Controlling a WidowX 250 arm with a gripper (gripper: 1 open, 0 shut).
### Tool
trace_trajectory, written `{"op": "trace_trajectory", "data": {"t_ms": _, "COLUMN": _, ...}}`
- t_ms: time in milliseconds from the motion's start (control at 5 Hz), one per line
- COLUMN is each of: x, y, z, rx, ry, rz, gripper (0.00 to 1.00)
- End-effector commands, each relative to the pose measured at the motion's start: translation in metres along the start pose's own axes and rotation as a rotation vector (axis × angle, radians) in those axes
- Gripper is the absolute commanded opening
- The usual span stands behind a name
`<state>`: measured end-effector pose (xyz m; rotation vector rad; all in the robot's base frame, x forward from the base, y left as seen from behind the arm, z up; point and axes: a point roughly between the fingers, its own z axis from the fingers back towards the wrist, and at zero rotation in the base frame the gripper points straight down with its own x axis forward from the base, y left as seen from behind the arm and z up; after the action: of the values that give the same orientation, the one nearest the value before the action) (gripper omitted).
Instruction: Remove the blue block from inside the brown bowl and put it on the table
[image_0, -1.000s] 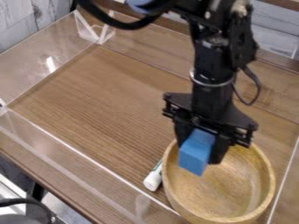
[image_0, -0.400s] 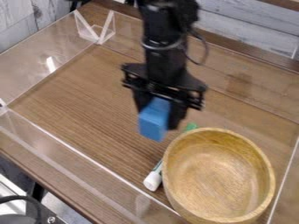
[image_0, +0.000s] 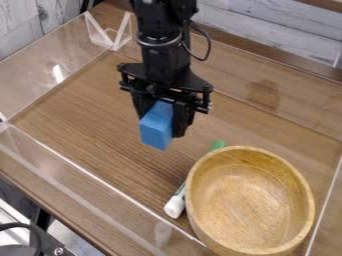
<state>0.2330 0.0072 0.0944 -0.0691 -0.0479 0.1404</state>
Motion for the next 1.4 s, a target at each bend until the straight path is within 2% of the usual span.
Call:
{"op": "trace_trajectory", "data": {"t_ms": 0, "x": 0.012, "y": 0.002, "z": 0.010, "rx": 0.007, "ry": -0.057, "rz": -0.001, "gripper": 0.00}}
{"op": "trace_trajectory", "data": {"t_ms": 1200, "x": 0.025, "y": 0.013, "z": -0.011, "rx": 0.060, "ry": -0.054, "rz": -0.006, "gripper": 0.00}}
